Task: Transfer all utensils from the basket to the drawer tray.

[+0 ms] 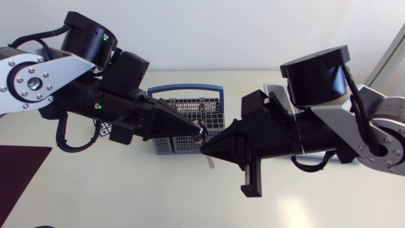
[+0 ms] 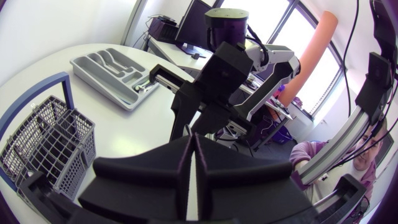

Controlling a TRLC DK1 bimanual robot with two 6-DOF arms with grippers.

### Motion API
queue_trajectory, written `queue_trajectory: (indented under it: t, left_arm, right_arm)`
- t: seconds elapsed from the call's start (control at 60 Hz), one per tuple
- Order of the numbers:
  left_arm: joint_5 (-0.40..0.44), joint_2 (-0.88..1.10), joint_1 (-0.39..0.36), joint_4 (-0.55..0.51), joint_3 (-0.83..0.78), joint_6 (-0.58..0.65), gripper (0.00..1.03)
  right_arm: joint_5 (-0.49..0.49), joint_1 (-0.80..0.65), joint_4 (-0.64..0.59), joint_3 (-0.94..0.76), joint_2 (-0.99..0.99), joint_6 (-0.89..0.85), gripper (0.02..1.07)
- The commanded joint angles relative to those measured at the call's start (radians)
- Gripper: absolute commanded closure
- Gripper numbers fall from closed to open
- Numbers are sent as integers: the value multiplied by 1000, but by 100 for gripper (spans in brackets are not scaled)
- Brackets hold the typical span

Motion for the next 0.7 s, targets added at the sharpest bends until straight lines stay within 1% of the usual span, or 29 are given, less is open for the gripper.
queue_trajectory:
  t: [0.0,0.033,0.05,0.083,0.133,0.15,0.2,0.283,0.333,0.483,0.5,0.533,0.567,0.6,0.65,0.683]
  left_arm:
    - [14,-5,11,-11,-12,18,87]
    - [13,-5,12,-11,-12,18,76]
    - [14,-7,12,-11,-12,18,74]
    - [13,-11,15,-11,-12,18,66]
    - [13,-14,20,-11,-12,18,53]
    - [11,-16,20,-9,-12,18,44]
    - [5,-17,25,-11,-10,15,28]
    - [-21,-19,31,-9,-6,12,10]
    - [-47,-19,35,-7,-3,7,6]
    - [-147,-16,49,-1,4,-17,5]
    - [-168,-14,54,2,5,-22,5]
    - [-181,-14,57,3,4,-23,5]
    - [-216,-14,58,9,4,-29,5]
    - [-271,-11,58,17,5,-42,5]
    - [-305,-13,58,34,0,-57,5]
    - [-354,-10,58,46,-1,-71,5]
  right_arm:
    - [10,1,-7,-30,-11,14,101]
    - [10,1,-9,-31,-11,14,101]
    - [11,1,-10,-33,-11,16,101]
    - [16,2,-10,-36,-11,16,101]
    - [23,4,-10,-41,-11,16,101]
    - [28,5,-10,-42,-11,17,101]
    - [37,10,-12,-47,-9,20,101]
    - [48,10,-18,-54,-9,22,101]
    - [60,10,-19,-59,-9,20,101]
    - [95,5,-24,-79,-14,19,101]
    - [95,4,-24,-82,-16,17,101]
    - [102,-3,-27,-85,-19,16,101]
    - [114,-9,-32,-91,-25,11,101]
    - [122,-15,-36,-94,-26,5,101]
    - [140,-26,-38,-102,-31,-1,101]
    - [148,-38,-38,-110,-34,-6,101]
